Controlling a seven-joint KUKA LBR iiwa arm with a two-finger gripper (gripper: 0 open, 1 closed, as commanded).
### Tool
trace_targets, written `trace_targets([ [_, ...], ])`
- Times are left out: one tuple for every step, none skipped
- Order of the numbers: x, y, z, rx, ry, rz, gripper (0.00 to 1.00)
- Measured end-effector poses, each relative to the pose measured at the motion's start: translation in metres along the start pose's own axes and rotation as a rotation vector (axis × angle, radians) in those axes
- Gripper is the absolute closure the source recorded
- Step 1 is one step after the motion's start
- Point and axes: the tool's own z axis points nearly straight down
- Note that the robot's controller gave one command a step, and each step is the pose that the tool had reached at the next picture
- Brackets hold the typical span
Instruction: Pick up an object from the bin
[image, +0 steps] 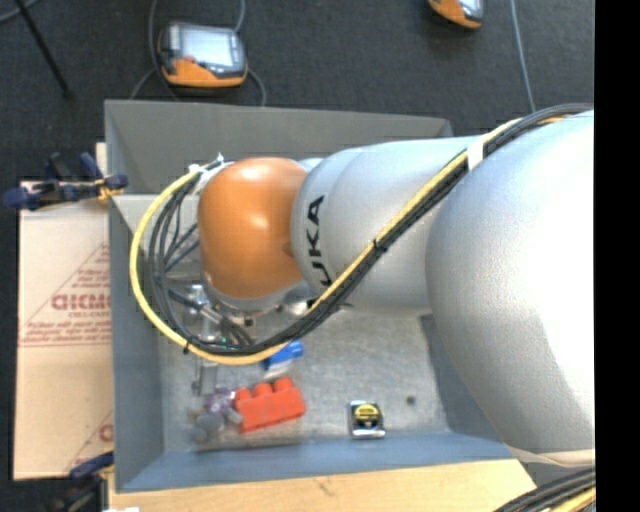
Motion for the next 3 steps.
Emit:
trace_targets([
  [0.0469, -0.0501, 0.0701, 0.003, -0.001, -0.230, 0.00],
  [0.0453, -0.0482, 0.0681, -0.001, -0.006, -0.228, 1.00],
  [0.0454, -0.0483, 0.0681, -0.001, -0.005, -0.227, 1.00],
])
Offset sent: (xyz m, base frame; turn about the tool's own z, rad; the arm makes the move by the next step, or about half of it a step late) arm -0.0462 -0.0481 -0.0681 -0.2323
